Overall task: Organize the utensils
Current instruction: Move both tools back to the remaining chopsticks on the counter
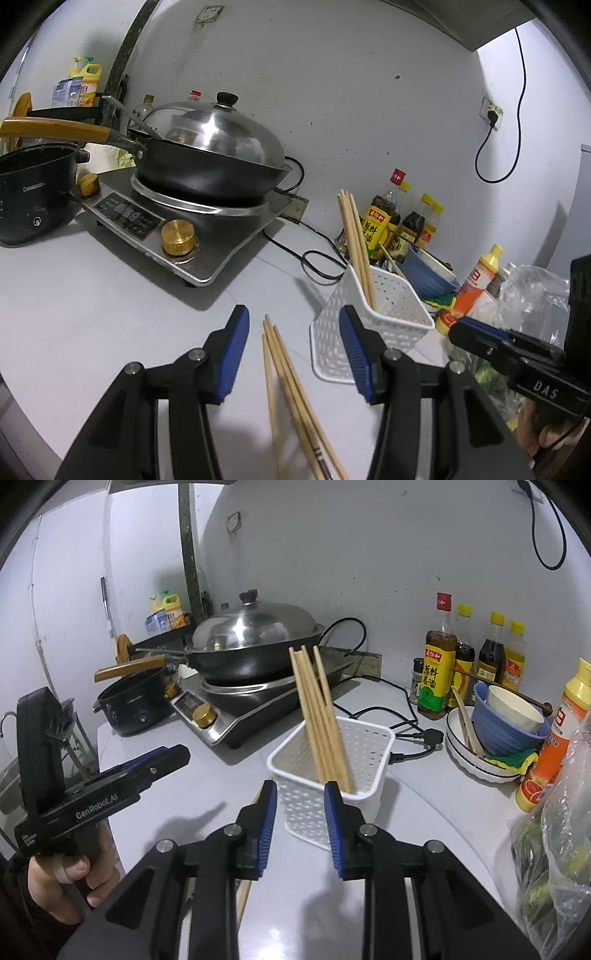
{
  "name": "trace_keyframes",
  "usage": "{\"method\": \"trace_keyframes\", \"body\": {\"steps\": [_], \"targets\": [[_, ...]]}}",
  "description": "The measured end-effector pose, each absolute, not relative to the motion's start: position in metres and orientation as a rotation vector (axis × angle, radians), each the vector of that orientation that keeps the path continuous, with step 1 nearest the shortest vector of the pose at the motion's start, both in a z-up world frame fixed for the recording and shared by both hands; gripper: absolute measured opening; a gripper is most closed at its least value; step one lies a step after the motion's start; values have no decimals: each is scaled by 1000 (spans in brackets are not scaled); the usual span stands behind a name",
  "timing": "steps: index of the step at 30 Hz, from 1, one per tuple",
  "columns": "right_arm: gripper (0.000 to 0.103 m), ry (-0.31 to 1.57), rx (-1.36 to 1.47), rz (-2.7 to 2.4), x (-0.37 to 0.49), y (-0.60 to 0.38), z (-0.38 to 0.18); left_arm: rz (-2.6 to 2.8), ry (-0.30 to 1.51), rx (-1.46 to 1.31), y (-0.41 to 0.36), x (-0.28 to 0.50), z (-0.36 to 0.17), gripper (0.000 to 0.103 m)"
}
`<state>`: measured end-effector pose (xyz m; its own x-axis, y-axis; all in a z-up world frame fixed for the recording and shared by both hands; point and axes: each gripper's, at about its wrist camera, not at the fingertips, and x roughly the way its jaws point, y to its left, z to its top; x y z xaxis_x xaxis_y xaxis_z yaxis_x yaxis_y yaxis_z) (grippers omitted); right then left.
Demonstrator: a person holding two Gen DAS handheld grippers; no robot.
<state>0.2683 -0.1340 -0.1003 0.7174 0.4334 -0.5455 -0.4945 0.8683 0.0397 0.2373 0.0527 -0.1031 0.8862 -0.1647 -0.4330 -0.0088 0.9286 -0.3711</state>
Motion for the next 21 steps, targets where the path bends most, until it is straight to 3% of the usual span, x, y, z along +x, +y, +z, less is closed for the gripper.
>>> {"method": "trace_keyframes", "body": {"steps": [21], "targets": [[24,726,-175,477,265,-97,-156,-69,560,-402,91,209,-148,50]]}}
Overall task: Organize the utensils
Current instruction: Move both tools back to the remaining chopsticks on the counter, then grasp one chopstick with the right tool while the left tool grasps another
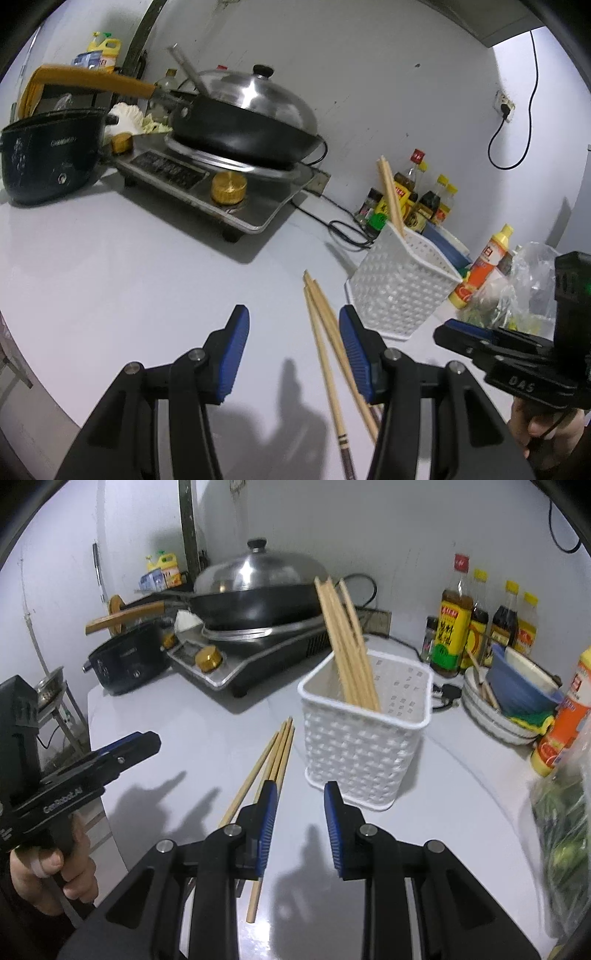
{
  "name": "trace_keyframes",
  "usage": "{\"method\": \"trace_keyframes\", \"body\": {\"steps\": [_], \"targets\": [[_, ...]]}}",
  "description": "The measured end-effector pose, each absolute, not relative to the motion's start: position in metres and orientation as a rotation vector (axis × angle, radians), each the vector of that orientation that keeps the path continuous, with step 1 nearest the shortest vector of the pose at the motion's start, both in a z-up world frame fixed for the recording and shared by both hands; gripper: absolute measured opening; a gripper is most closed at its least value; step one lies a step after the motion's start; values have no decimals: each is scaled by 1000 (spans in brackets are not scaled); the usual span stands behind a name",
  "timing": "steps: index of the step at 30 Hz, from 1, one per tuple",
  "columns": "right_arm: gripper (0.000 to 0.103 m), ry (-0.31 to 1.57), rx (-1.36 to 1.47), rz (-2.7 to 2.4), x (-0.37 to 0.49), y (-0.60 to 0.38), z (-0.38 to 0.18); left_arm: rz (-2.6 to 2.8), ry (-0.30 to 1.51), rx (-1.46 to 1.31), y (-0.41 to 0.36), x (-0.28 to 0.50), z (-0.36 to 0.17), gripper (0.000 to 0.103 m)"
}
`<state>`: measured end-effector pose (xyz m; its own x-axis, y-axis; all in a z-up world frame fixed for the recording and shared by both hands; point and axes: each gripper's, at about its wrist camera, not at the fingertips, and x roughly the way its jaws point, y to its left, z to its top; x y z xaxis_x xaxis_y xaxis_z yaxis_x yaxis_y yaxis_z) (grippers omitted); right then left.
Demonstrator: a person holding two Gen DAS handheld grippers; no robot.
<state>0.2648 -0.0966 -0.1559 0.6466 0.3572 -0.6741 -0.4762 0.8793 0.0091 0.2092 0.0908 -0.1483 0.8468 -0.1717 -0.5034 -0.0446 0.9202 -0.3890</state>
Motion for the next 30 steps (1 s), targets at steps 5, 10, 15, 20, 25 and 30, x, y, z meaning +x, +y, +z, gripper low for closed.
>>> {"method": "trace_keyframes", "body": {"steps": [5,10,15,20,25,30], "targets": [[24,787,-199,476,276,-77,-181,-57,586,-416,103,211,-159,50],[24,828,-228,453,293,-61,-200,-37,598,-434,118,214,-167,50],[24,859,-229,432,309,-52,-213,-21,606,-450,130,216,-172,50],[24,882,-220,429,319,-47,-222,-9,618,-460,137,220,-176,50],[23,894,-227,434,323,-45,-228,-12,624,-454,137,223,-176,50],[7,886,-227,446,323,-47,-230,-26,645,-436,129,227,-177,50]]}}
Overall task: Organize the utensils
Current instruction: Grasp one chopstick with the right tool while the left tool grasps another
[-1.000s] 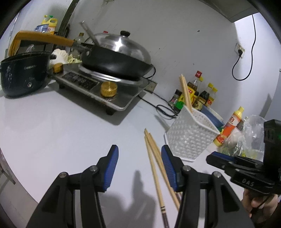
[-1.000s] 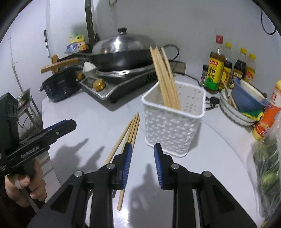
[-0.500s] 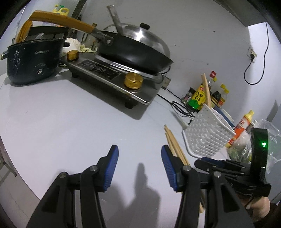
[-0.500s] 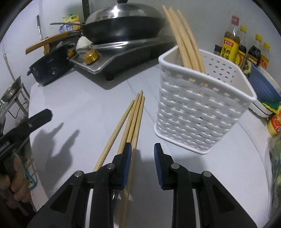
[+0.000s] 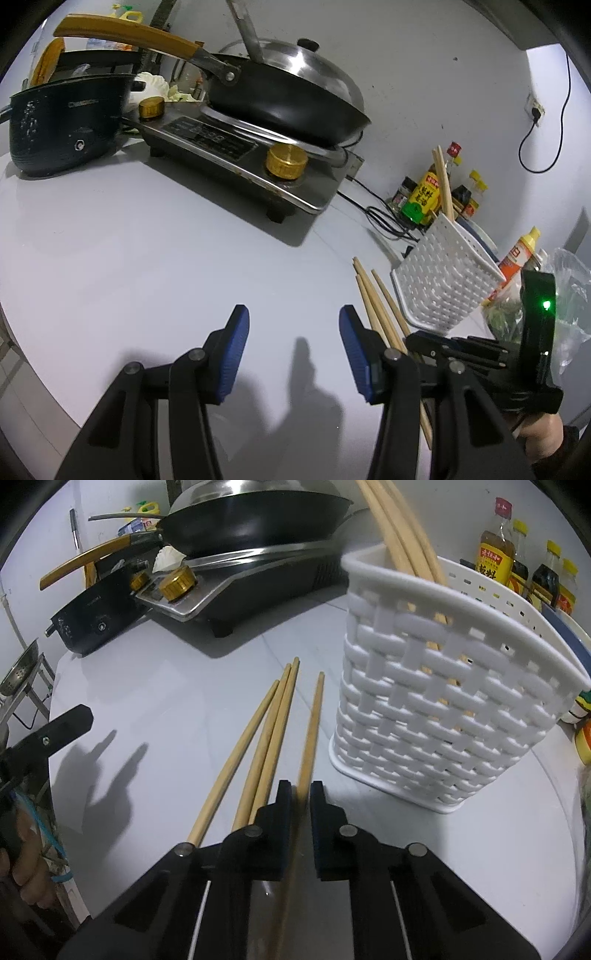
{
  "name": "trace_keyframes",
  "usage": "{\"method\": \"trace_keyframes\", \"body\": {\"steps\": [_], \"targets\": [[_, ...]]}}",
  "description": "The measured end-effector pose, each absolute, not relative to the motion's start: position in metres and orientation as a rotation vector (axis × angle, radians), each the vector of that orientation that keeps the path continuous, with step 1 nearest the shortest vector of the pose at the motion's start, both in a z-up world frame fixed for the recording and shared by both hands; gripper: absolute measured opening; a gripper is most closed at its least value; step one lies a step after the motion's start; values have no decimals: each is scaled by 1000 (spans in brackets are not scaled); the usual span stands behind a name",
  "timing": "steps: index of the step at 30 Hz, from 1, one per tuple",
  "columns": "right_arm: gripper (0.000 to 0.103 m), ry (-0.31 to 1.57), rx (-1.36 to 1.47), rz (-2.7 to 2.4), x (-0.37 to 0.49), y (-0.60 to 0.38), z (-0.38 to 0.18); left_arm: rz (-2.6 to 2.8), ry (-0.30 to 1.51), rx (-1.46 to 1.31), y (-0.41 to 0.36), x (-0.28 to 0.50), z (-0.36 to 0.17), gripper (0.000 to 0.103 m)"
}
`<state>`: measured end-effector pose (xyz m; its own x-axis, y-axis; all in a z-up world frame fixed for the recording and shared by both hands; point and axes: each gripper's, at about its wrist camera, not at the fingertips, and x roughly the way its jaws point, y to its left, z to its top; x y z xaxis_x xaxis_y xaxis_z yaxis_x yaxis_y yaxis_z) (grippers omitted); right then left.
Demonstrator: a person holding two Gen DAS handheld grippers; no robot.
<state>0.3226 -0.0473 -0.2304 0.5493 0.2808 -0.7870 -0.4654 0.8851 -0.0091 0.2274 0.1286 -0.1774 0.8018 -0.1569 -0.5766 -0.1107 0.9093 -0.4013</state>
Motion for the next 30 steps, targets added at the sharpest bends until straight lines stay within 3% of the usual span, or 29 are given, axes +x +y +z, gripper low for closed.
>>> {"method": "trace_keyframes", "body": {"steps": [27,30], "targets": [[6,796,-105,576,285,-108,-212,-171,853,-69,17,262,-194,50],[6,798,-96,578,284,-114,-214,-191,859,2,9,262,-195,35]]}}
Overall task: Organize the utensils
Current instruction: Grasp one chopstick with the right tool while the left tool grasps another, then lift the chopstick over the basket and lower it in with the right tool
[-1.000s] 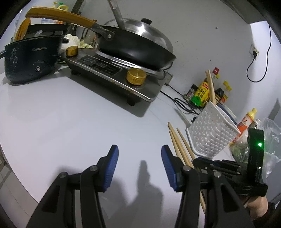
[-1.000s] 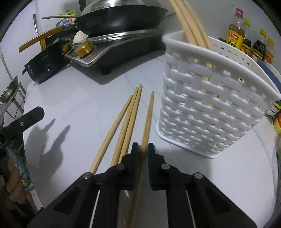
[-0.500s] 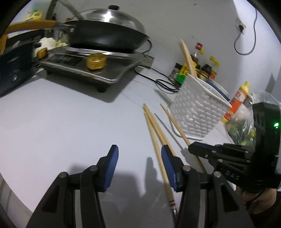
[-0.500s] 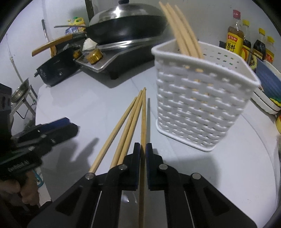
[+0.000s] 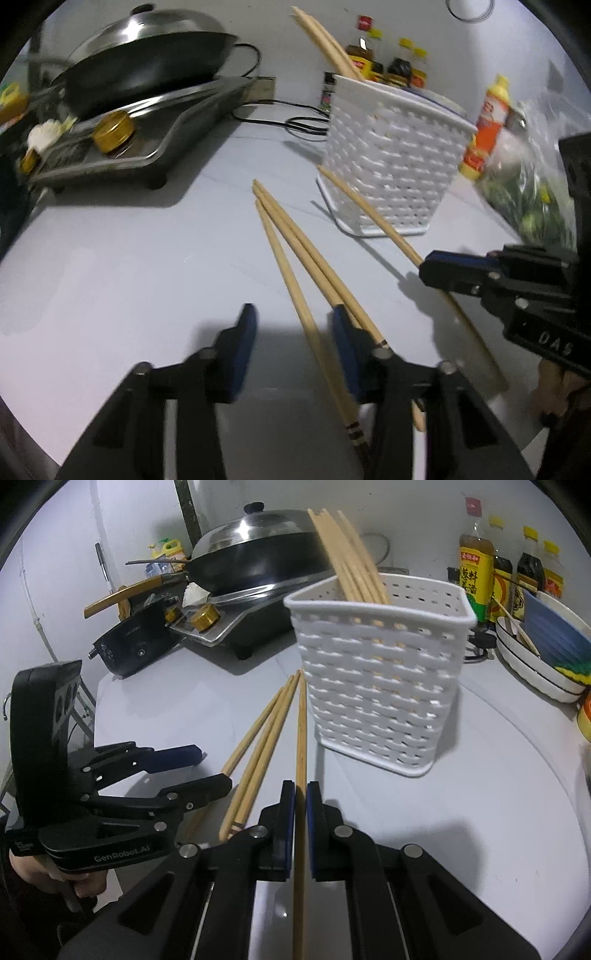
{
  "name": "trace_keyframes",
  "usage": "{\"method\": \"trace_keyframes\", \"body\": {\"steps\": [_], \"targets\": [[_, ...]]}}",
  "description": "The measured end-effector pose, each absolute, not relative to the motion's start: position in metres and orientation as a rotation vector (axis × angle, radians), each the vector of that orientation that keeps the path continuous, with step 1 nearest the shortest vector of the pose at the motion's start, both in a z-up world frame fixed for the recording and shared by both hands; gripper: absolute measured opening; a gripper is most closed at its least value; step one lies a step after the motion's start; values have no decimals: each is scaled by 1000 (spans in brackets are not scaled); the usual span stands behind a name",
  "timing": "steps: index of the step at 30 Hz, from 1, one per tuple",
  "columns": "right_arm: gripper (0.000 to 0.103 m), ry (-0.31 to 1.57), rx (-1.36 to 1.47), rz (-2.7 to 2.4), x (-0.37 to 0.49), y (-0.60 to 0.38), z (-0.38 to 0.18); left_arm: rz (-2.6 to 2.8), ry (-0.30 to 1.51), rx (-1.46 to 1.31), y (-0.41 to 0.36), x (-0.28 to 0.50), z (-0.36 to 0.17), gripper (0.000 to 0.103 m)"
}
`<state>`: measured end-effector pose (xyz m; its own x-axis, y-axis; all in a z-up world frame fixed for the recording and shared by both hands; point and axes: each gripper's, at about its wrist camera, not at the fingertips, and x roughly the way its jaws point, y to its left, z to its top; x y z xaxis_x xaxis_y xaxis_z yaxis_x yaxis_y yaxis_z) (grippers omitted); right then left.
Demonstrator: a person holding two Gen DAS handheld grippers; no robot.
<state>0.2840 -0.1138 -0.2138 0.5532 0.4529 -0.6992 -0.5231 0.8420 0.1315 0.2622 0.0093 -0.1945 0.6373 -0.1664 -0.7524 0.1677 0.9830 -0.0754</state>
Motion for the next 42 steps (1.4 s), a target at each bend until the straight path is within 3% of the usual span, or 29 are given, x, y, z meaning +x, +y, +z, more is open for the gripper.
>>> {"method": "trace_keyframes", "body": {"steps": [5,11,27,42], "targets": [[6,785,-97,582,281,-116,-211,-203,859,56,6,265,-195,11],[6,778,-95,578,279,-117,-209,-232,860,29,13,266,-195,7],[6,744,-135,594,270,-99,-183,-224,779,-139,58,249,-172,6],[6,616,-126,589,264,-113,-121,-196,607,-128,61,237,-119,6]]}}
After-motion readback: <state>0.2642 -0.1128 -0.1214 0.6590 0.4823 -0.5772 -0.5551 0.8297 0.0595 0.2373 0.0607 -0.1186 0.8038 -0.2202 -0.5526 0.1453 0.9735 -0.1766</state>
